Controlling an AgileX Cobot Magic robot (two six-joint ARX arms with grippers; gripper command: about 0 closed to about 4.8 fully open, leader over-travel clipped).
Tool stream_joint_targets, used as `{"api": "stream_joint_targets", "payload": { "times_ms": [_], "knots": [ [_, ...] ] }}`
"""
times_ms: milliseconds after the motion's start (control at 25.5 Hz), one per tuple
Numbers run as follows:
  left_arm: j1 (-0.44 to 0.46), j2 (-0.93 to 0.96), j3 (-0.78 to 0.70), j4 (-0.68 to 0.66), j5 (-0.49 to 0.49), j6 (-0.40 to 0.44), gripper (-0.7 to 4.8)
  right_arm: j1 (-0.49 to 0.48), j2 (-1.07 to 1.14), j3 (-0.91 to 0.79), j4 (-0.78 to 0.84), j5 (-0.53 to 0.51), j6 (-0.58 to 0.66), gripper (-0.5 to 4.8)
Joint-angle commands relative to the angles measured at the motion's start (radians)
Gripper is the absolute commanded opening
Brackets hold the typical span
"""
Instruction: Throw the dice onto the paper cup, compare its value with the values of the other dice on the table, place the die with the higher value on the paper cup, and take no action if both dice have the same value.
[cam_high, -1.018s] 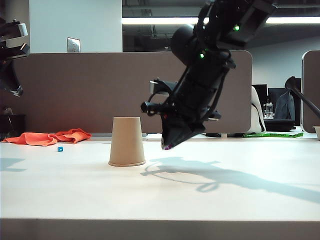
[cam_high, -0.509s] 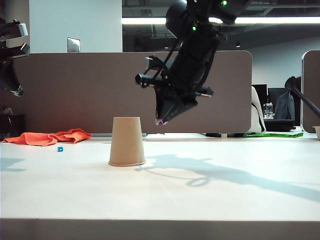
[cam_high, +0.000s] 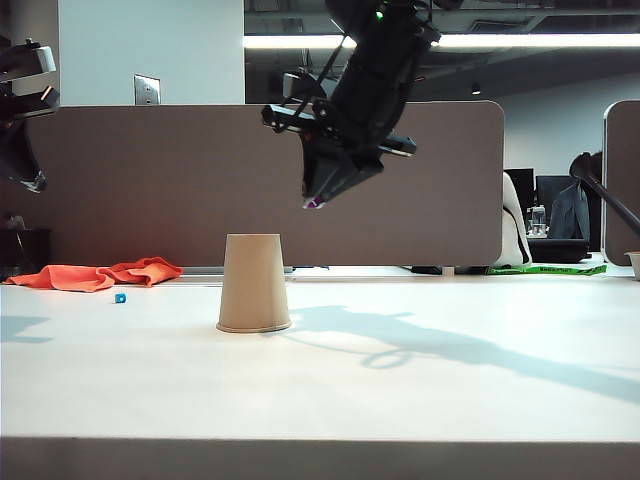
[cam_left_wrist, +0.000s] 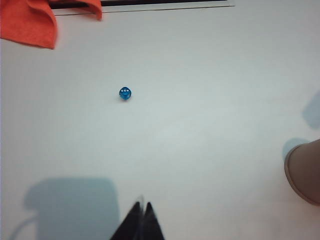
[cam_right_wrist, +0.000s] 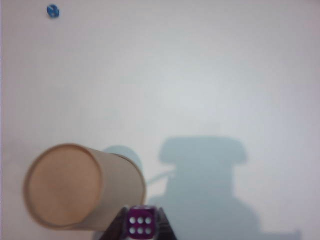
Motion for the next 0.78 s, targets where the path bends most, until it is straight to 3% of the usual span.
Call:
{"api": "stream_joint_targets", "payload": {
  "times_ms": [39, 431, 783],
  "knots": [
    [0.0, -0.005, 0.002, 0.011, 0.009, 0.0, -0.05, 0.037, -0.003, 0.021, 0.011, -0.007, -0.003, 0.53],
    [0.0, -0.005, 0.002, 0.01, 0.011, 0.0, -0.06, 0.133, -0.002, 0.021, 0.073, 0.087, -0.063, 0.53],
    [0.0, -0.005, 0.002, 0.004, 0.031, 0.0, -0.05, 0.135, 0.008, 0.021, 0.077, 0.102, -0.063, 0.53]
  ]
}}
